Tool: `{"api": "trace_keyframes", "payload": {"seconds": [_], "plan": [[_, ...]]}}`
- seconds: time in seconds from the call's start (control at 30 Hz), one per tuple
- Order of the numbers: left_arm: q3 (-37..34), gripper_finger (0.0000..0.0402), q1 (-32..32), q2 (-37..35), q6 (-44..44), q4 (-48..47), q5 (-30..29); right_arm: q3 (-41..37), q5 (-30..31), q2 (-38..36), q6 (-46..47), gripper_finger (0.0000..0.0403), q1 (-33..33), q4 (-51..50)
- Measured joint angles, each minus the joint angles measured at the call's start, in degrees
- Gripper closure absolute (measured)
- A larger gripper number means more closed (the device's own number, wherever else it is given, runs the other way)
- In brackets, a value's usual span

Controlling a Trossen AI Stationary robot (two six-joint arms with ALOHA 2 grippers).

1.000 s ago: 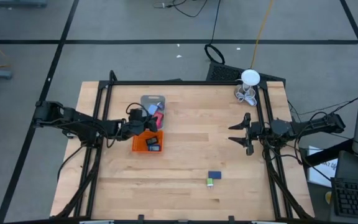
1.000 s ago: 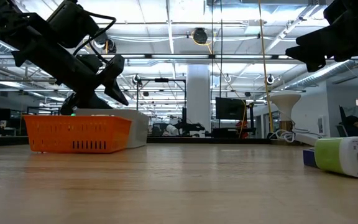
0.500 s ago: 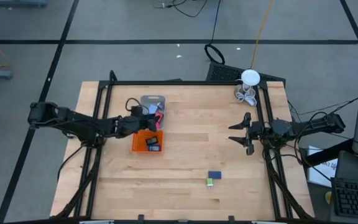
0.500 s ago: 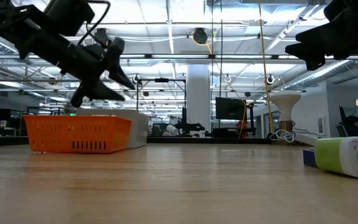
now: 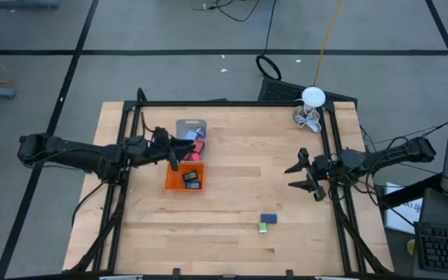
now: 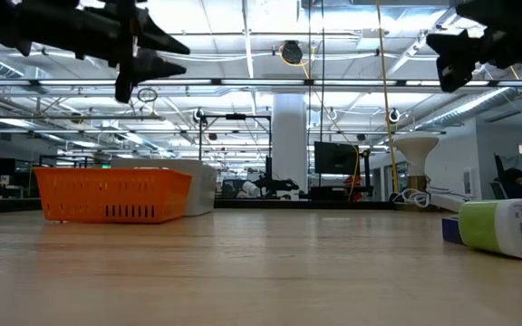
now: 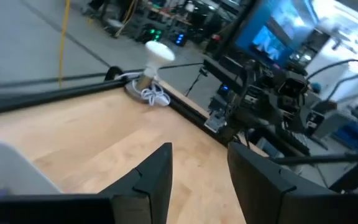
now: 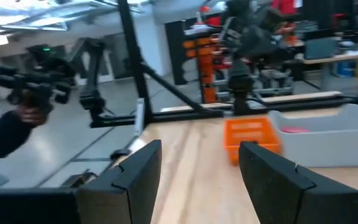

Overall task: Pick & Place Office items
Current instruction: Put the dark blue digital timer into the orange bin

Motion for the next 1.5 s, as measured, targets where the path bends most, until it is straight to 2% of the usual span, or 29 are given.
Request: {"api": "trace_keyframes", "payload": {"seconds": [0.17,0.27,0.43,0.53,0.6,0.83,1.13,1.37,1.5], "plan": [[0.0,0.0233,0.04,-0.99,4.21,-1.06,2.33,0.27,0.25,11.87,-1.87,0.0198,5.01,11.63],[0.0,0.0223,0.04,-0.99,4.2,-2.73,3.21,2.9,3.95,19.11,-3.91,0.0198,8.97,12.61],[0.0,0.021,0.04,-0.99,4.68,-7.1,3.17,11.12,15.79,29.82,-3.83,0.0198,16.22,0.08],[0.0,0.0202,0.04,-0.77,4.69,-8.53,2.71,15.42,23.72,36.48,-0.33,0.0198,20.0,-7.42],[0.0,0.0197,0.04,-0.42,4.93,-8.51,2.57,16.9,26.85,40.87,2.9,0.0198,21.81,-9.47],[-0.01,0.0196,0.04,-0.36,5.07,-8.43,2.55,19.04,26.82,52.24,11.95,0.0197,25.88,-9.49],[-0.02,0.0219,0.04,-0.36,4.09,-8.27,2.53,23.68,25.27,62.78,15.47,0.0197,29.36,-9.82],[-0.02,0.0233,0.04,-0.36,2.81,-7.86,2.51,24.09,25.27,67.9,18.89,0.0195,29.4,-11.2],[-0.02,0.0239,0.04,-0.36,2.95,-7.87,2.51,24.09,24.03,69.18,19.32,0.0171,29.45,-11.16]]}}
